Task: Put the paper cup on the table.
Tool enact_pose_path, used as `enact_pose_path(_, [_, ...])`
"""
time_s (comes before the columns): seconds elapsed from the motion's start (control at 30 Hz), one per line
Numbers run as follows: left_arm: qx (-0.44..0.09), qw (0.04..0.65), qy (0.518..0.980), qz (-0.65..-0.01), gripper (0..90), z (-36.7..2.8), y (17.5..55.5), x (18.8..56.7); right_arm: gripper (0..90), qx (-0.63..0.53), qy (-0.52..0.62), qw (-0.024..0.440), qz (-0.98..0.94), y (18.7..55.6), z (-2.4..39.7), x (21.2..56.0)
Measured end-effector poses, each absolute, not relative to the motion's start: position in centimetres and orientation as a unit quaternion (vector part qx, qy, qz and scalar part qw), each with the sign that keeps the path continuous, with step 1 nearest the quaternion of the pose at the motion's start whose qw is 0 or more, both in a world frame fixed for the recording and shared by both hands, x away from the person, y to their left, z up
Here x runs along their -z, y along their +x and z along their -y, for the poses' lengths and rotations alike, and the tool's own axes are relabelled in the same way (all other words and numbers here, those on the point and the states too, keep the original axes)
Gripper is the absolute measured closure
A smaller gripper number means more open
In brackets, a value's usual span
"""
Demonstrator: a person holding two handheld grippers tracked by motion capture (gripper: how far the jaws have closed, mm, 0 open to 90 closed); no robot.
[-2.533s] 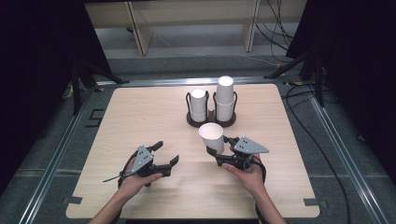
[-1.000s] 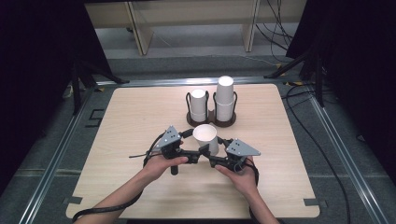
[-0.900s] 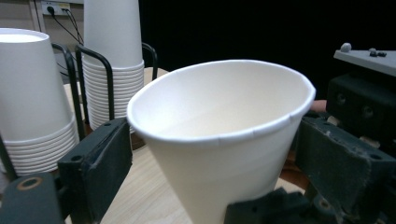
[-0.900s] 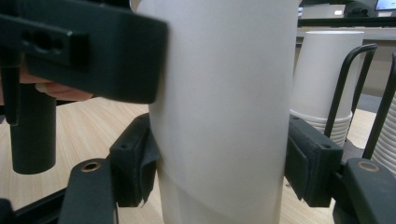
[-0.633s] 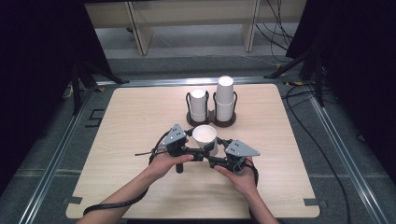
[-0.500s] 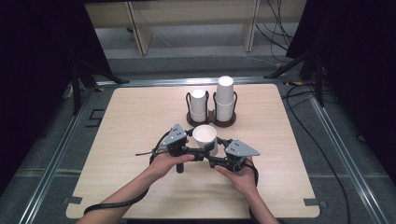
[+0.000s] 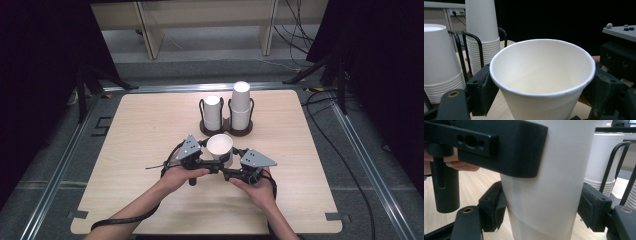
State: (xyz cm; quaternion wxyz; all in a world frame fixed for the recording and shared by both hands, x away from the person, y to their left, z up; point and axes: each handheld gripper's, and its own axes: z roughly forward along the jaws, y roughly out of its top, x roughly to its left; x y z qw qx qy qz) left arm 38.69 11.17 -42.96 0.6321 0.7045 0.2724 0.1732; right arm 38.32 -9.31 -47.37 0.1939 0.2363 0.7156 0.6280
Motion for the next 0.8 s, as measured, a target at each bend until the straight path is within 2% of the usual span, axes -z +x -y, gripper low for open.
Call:
enact_pose_path(0.4, [-0.212, 0.625, 0.708, -0.253, 22.0, -11.3, 38.4, 42.7, 22.1, -0.6, 0.233, 0.211, -0.736, 38.2, 9.2, 47.1])
enact_pose_path(0.5, [-0.222, 0.621, 0.708, -0.253, 22.1, -11.7, 38.4, 42.6, 21.3, -0.601, 0.238, 0.197, -0.738, 38.1, 9.1, 47.1])
enact_pose_path(0.53, [-0.225, 0.621, 0.707, -0.252, 22.1, -11.8, 38.4, 42.6, 20.5, -0.6, 0.221, 0.211, -0.739, 38.2, 9.2, 46.9])
enact_pose_path(0.8, [-0.258, 0.603, 0.708, -0.262, 22.2, -14.0, 38.6, 42.3, 20.0, -0.582, 0.212, 0.222, -0.753, 37.8, 9.5, 46.4])
